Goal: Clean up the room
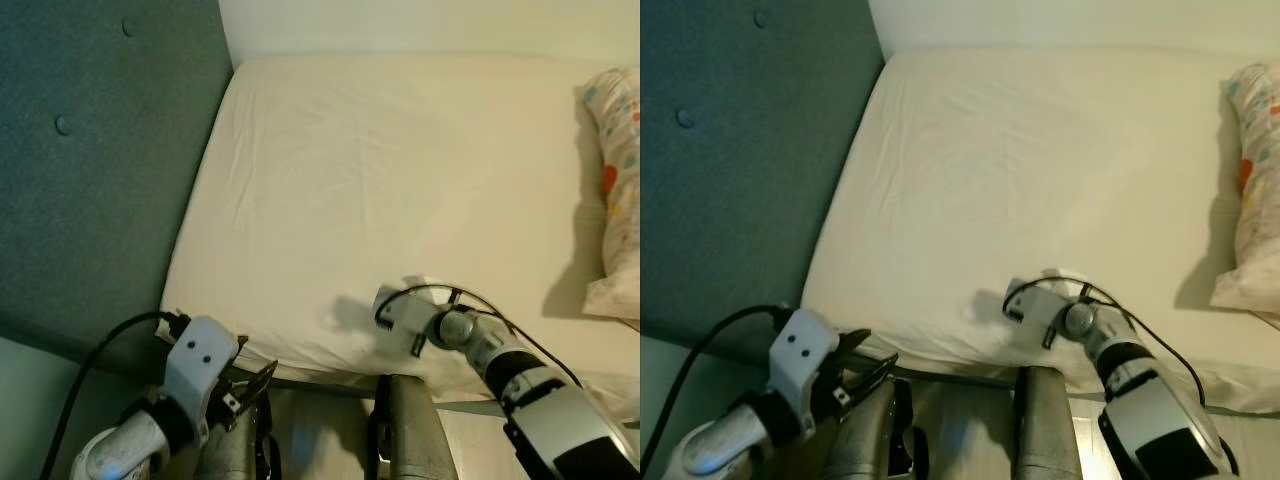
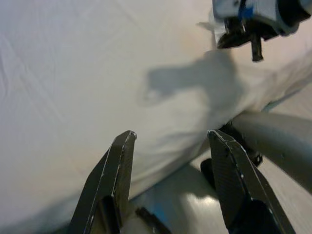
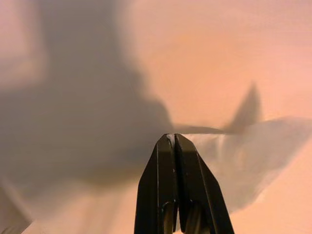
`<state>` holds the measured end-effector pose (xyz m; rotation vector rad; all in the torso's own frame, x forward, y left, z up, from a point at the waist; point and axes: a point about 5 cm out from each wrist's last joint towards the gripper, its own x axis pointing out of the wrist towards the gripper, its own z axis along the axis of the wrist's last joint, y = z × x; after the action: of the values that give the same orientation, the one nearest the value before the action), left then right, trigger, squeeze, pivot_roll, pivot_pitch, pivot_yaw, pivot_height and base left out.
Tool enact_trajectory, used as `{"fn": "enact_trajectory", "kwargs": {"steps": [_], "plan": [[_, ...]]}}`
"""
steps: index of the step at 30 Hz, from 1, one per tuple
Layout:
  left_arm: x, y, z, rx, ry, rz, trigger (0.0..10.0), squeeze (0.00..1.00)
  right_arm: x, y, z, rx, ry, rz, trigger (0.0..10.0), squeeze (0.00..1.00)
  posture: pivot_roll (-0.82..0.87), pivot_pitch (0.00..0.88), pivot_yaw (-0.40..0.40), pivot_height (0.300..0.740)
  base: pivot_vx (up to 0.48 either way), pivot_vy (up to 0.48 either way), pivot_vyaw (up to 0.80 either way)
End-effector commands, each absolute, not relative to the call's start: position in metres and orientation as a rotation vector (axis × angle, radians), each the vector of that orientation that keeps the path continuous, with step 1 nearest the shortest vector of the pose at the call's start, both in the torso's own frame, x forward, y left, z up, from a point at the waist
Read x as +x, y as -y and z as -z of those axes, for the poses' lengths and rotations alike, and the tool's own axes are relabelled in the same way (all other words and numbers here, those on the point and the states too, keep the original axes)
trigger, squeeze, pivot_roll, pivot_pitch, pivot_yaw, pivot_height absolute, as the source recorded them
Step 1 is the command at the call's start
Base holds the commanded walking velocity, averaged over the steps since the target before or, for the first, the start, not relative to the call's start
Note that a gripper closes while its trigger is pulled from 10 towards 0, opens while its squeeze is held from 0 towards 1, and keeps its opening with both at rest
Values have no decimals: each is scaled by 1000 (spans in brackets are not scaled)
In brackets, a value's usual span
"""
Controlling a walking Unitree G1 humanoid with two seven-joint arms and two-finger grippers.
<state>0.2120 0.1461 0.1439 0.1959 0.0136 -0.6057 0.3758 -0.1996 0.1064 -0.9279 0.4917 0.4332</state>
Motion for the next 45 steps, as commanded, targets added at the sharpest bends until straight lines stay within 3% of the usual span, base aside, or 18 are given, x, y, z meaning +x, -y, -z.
{"fn": "enact_trajectory", "kwargs": {"steps": [1, 13, 17, 18, 20, 21, 22, 30, 40, 45], "plan": [[217, -148, -131, 178, -44, 571, 10000, 0, 379, 192, -110, -794, -478, -434, 0, 0, -8, 244, -9, 620, 0, 0, 0], [235, -149, -112, 159, -83, 498, 10000, 0, 384, 151, -122, -565, -322, -448, 0, 0, -54, 147, -6, 620, 0, 0, 0], [251, -157, -110, 113, -81, 329, 10000, 0, 362, 124, -107, -422, -213, -460, 0, 0, -62, 123, 0, 620, 0, 0, 0], [254, -159, -109, 106, -79, 294, 10000, 0, 354, 120, -106, -384, -179, -435, 471, 0, -62, 110, 1, 620, 0, 0, 0], [254, -159, -109, 106, -79, 294, 10000, 0, 354, 120, -106, -384, -179, -435, 471, 0, -62, 110, 1, 620, 0, 0, 0], [256, -162, -108, 98, -82, 243, 10000, 0, 346, 116, -107, -333, -132, -397, 6863, 0, -67, 97, 4, 620, 0, 0, 0], [259, -166, -108, 71, -91, 174, 10000, 0, 336, 115, -105, -266, -96, -354, 10000, 0, -69, 91, 5, 620, 0, 0, 0], [270, -173, -108, 90, -59, 6, 10000, 0, 312, 121, -94, -146, -86, -232, 10000, 0, -74, 69, -3, 620, 0, 0, 0], [276, -170, -113, 67, -35, -5, 10000, 0, 307, 126, -102, -90, -93, -196, 10000, 0, -82, 83, 0, 620, 0, 0, 0], [276, -172, -112, 77, -33, -13, 10000, 0, 303, 126, -102, -86, -95, -191, 10000, 0, -80, 89, 5, 640, 0, 0, 0]]}}
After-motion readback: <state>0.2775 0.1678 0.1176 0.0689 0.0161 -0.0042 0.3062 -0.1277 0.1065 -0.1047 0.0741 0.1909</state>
